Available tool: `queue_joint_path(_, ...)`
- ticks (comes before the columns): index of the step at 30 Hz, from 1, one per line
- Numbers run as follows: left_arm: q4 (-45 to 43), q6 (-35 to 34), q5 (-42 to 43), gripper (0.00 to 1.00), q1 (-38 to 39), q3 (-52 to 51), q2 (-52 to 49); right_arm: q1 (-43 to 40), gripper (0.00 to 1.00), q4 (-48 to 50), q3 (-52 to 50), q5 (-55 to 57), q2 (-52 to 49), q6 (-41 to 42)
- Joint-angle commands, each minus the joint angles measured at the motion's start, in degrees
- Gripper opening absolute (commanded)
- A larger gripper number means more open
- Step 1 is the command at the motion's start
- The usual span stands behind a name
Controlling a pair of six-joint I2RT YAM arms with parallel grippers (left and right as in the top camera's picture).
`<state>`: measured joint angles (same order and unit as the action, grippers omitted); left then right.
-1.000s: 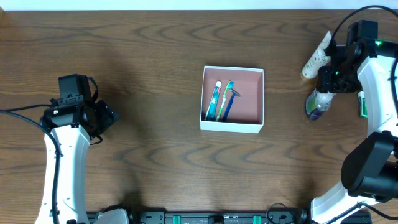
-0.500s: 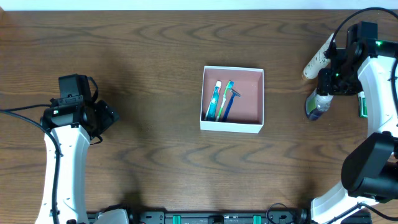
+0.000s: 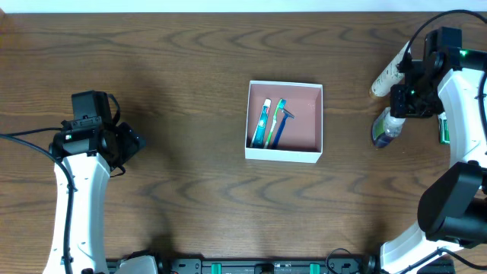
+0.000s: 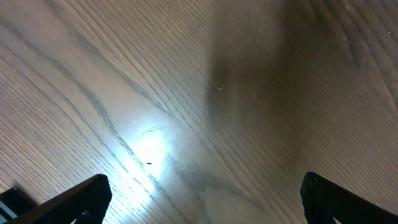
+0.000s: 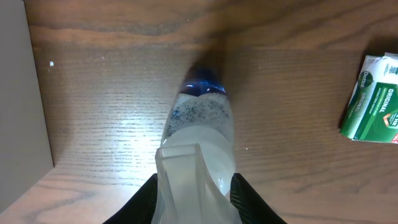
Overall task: Pack container
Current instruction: 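Lower the right gripper and grasp the soap bottle's pump head, then lift the soap bottle and carry it over the white box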
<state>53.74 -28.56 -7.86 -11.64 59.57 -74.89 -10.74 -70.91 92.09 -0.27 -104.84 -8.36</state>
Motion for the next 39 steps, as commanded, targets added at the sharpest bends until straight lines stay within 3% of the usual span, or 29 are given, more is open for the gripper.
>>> queue_joint_path(1, 0.2, -0.7, -0.26, 0.98, -0.35, 0.0, -0.17, -1.07, 0.25, -2.14, 0.44, -0.48, -0.5, 0.68)
queue_joint_path(7, 0.22, -0.7, -0.26, 0.98, -0.35, 0.0, -0.17, -0.96, 0.19, -7.69, 7.37, -2.4, -0.5, 0.66)
queue_joint_path(21, 0.22, -0.7, -0.26, 0.98, -0.35, 0.0, -0.17, 4.37, 0.2, -21.51, 28.96, -12.2, -0.5, 0.63)
queue_joint_path(29, 0.2, -0.7, -0.26, 0.98, -0.35, 0.0, -0.17, 9.81, 0.22, -21.59, 30.16, -11.98, -0.5, 0.63)
queue_joint_path(39, 0.2, -0.7, -0.26, 0.98, -0.35, 0.0, -0.17, 9.97, 0.22, -21.05, 30.16, -11.63, -0.5, 1.55)
